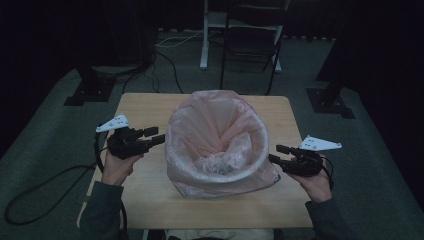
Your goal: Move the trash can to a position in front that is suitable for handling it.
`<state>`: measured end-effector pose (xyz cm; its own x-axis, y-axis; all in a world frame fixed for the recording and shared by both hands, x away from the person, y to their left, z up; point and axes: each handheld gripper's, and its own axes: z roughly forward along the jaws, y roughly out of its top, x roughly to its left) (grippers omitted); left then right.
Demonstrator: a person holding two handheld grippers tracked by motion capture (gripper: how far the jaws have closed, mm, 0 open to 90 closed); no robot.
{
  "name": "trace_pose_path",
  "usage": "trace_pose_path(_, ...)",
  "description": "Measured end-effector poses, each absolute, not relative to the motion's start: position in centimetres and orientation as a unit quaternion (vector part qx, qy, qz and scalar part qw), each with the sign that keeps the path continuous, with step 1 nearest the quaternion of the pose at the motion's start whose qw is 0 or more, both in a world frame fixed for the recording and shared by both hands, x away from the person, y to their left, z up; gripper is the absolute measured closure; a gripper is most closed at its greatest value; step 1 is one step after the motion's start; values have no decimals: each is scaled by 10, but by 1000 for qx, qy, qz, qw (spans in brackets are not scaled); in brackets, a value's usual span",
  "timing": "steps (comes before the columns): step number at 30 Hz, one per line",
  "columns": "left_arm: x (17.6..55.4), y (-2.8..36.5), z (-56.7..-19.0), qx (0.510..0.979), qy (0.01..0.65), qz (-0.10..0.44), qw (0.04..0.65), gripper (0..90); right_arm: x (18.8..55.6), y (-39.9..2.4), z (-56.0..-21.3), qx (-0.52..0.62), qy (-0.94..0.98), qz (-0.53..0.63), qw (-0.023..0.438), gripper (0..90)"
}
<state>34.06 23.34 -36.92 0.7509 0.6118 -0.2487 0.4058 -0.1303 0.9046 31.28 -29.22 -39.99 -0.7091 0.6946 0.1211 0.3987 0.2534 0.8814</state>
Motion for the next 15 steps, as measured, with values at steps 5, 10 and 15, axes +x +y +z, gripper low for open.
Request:
trace_pose_path(5, 342, 229, -370, 759, 345, 103, 543, 442, 319, -285, -400, 349, 784, 492, 142, 450)
trace_pose_path(10, 343, 223, -371, 770, 346, 106, 525, 406, 327, -273, -404, 346, 790, 488, 133, 449)
trace_pose_path(15, 344, 221, -373, 781, 333, 87, 521, 408, 337, -259, -410, 333, 799, 483, 133, 453)
